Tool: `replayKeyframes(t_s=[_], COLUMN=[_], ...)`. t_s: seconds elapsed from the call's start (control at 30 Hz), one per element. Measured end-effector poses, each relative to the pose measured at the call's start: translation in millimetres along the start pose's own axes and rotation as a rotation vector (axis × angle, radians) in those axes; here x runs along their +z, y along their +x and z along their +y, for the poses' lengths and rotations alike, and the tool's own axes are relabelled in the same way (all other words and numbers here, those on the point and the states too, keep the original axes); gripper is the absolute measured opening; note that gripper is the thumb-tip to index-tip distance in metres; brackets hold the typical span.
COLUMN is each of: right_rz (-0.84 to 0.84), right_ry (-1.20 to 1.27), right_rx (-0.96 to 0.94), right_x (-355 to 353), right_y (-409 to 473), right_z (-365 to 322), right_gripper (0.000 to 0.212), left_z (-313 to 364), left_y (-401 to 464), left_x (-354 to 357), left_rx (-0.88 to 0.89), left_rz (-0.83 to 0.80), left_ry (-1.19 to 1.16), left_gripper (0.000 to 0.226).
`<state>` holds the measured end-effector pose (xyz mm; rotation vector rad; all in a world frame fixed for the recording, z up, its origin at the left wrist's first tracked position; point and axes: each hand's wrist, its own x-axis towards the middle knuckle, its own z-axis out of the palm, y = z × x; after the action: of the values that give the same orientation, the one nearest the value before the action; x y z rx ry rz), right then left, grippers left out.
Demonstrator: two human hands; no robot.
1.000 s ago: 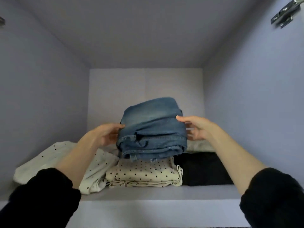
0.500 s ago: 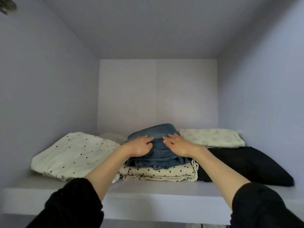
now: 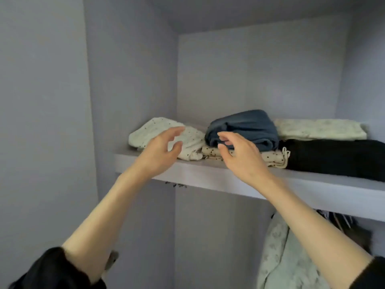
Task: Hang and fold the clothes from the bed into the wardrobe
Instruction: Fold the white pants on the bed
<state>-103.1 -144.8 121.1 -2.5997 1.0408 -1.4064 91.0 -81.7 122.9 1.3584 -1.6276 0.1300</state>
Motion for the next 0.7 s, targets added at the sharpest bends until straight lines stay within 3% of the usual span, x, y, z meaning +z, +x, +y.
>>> replayKeyframes(t_s=[0.27,0.37,0.47,0.57,0.7], right_rz=[-0.396,-0.510,-0.736,-0.930,-1.124], right_ry=[0.242,0.464,0.645,0.719,0.813], right_rx=[-0.151,-0.096,-0.082,-0.178,-0.460], right_x=[88.9,115.1,134.9,143.8,133.0], right_y=[-122.0,-191.9,-273.0,-332.3,-404.5], right_z=[-147.6,-207.7,-278.6,-343.1,-460.3], right_gripper=[0.036,0.030,0.027,0.027,0.028], left_z=[-5.9,7.5,36.1,68.6,139.7], left_y=[-231.9,-328.8,-437.0,-524.2,-659.0], left_x=[-109.6,-155.6,-211.5,-251.1,-298.1], left_rx=[-0.354,-0.518,-0.741,-0.930,-1.204], left_rz=[0.037,0.064,0.134,0.236,0.450], left_ry=[0.193,0.251,0.281,0.316,0.398], left_gripper=[0.033,0.031,0.030,0.028,0.029])
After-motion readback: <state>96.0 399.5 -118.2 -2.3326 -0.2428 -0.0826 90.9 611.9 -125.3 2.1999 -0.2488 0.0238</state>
